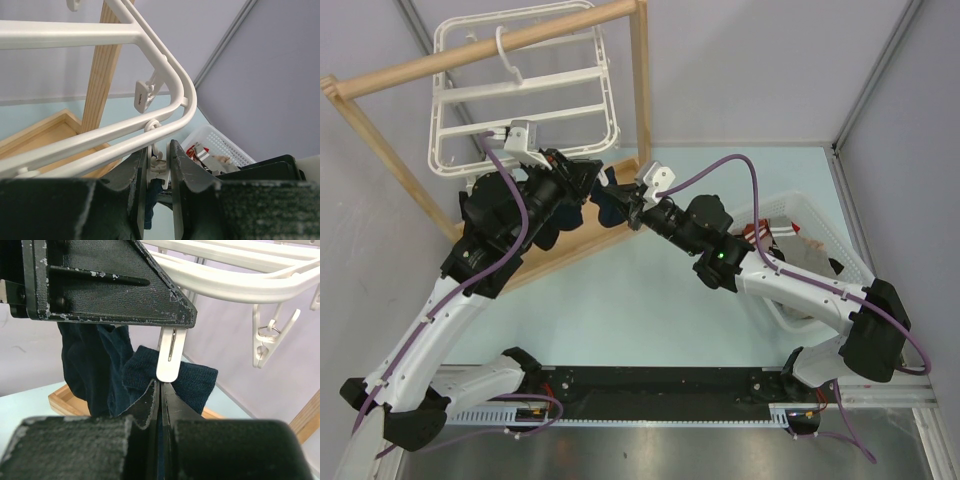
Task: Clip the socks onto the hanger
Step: Clamp the sock onto the hanger.
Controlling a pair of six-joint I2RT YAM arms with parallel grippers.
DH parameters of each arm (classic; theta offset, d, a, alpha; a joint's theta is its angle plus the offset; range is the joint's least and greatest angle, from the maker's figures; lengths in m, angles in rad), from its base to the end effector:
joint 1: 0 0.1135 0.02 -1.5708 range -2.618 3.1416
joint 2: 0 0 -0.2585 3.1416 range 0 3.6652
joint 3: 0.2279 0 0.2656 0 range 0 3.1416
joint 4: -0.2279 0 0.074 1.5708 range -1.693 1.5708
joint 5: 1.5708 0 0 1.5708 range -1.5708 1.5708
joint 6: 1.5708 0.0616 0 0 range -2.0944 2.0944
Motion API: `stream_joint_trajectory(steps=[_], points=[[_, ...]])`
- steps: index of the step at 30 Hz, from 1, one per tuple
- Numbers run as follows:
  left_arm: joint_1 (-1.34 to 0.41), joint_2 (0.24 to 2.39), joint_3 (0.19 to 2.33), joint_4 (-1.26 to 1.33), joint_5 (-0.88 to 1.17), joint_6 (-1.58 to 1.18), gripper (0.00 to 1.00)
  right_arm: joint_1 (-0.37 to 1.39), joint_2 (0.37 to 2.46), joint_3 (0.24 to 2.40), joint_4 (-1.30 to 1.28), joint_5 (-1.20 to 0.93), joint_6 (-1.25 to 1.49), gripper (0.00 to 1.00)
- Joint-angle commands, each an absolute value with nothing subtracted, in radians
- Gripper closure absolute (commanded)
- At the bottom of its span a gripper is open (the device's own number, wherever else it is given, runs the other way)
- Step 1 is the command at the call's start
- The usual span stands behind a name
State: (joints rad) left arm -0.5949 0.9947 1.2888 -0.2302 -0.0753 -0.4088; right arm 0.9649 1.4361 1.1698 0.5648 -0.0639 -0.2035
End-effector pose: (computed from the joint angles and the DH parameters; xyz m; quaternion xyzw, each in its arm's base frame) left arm 0.2051 -0.1332 0.4714 0.0362 0.6833 -0.3280 0.6513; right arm 0.2133 0.3147 0.3993 -0.3489 0.4811 0.3164 0.7394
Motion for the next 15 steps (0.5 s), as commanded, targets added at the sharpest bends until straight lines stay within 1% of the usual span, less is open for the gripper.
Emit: stream_joint_trajectory(steps=[1,3,4,6,7,9,10,12,13,15], points=[[-0.603,0.989,1.312,-0.279,-0.009,-0.396,0.75,0.971,1.413,1.227,0.635,-0.049,-0.207,0.98],[-0.603,0.986,1.312,-0.278,-0.009,-0.396,0.70,0.973,1.416,1.229,0.638,-0.045,-0.206,0.96],[-0.603,0.986,1.312,-0.278,-0.009,-0.396,0.66,0.973,1.416,1.229,0.638,-0.043,-0.204,0.95],[-0.601,0.983,1.313,-0.279,-0.009,-0.396,0.61,0.974,1.414,1.229,0.640,-0.038,-0.203,0.91],[-0.603,0.982,1.313,-0.279,-0.009,-0.397,0.55,0.976,1.416,1.229,0.641,-0.037,-0.202,0.90],[-0.603,0.976,1.312,-0.279,-0.012,-0.397,0.50,0.977,1.416,1.230,0.647,-0.038,-0.201,0.84],[-0.601,0.977,1.313,-0.279,-0.012,-0.397,0.45,0.977,1.416,1.230,0.649,-0.038,-0.201,0.80],[-0.603,0.974,1.315,-0.281,-0.017,-0.396,0.41,0.979,1.419,1.235,0.649,-0.041,-0.199,0.75],[-0.603,0.971,1.313,-0.282,-0.020,-0.394,0.38,0.979,1.420,1.236,0.647,-0.043,-0.199,0.69],[-0.603,0.966,1.315,-0.285,-0.023,-0.393,0.35,0.980,1.419,1.235,0.638,-0.049,-0.198,0.62]])
